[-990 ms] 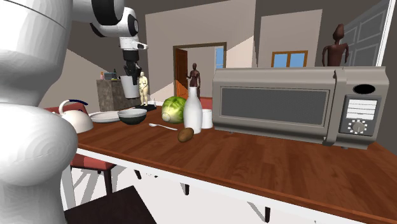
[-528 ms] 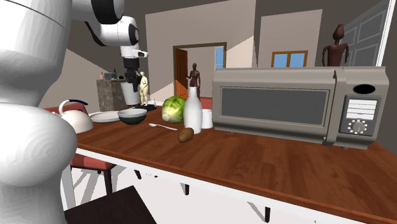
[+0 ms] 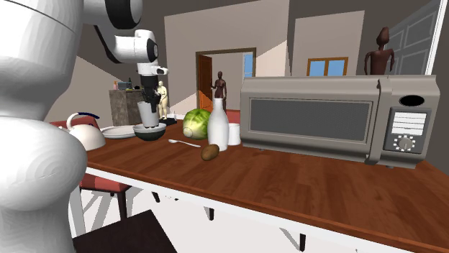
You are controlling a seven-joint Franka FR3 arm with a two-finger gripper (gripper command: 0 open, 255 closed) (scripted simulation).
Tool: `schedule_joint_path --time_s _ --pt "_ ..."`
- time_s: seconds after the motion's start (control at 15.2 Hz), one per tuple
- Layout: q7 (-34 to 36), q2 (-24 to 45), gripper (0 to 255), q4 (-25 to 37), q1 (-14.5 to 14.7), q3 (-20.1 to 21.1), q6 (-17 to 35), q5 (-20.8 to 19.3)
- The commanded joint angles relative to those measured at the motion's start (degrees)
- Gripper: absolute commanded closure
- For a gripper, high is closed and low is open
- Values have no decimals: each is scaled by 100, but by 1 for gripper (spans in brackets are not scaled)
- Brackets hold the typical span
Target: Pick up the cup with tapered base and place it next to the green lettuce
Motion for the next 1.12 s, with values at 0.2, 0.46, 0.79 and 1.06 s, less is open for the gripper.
schedule_joint_path --time_s 0.2,0.46,0.79,1.06 --pt "45 83 255 -272 3 -30 349 -65" --pt "87 174 255 -461 13 -61 618 -131" --pt "149 313 255 -664 37 -109 942 -229" --pt "207 447 255 -805 65 -159 1203 -322"
